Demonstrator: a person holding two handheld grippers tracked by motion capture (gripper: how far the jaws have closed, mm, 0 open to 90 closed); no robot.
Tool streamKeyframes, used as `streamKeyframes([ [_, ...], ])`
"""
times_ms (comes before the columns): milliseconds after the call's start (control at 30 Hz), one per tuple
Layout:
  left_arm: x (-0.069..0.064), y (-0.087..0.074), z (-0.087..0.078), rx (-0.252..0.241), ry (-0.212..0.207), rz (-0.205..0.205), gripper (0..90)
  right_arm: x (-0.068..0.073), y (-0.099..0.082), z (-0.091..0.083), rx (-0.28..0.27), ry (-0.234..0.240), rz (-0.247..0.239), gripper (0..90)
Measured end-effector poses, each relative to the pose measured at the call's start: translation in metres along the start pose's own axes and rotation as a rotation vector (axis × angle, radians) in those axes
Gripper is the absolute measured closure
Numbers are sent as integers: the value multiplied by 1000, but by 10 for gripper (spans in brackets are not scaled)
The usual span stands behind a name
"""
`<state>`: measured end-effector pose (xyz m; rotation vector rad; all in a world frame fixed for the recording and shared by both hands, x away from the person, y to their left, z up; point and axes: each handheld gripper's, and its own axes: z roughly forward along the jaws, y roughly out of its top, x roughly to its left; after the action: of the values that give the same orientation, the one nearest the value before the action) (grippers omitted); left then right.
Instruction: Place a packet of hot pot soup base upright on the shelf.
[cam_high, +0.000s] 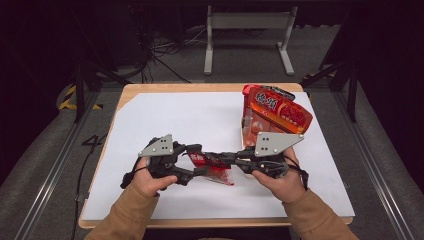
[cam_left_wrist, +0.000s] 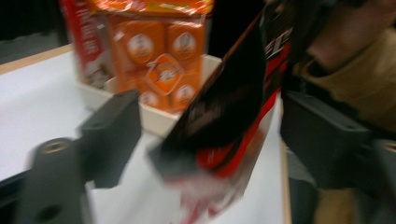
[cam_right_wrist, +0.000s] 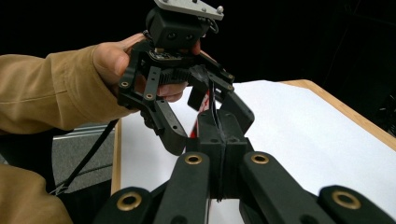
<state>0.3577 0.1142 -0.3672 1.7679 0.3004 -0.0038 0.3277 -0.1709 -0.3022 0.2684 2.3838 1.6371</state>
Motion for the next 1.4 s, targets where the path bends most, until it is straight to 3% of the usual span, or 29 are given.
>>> streamKeyframes([
  [100,-3,0,3,7,-41,13,435,-1,-4,3,-17,11,14,900],
  [233,-8,2,3,30,-35,35,693,-3,-8,4,-30,14,30,900],
  [433,-11,6,1,50,-60,20,880,-5,-11,2,-39,6,52,887],
  [533,-10,8,2,67,-65,14,889,-5,-13,1,-40,-3,58,861],
  [800,-5,12,5,84,-86,-1,897,-8,-20,-19,-40,-77,101,566],
  [933,-4,14,5,99,-88,-6,898,-11,-26,-34,-40,-147,131,458],
  [1233,1,26,10,103,-85,-10,900,-15,-42,-74,-41,-294,179,379],
  [1400,6,37,18,109,-91,1,900,-14,-50,-96,-41,-350,205,355],
])
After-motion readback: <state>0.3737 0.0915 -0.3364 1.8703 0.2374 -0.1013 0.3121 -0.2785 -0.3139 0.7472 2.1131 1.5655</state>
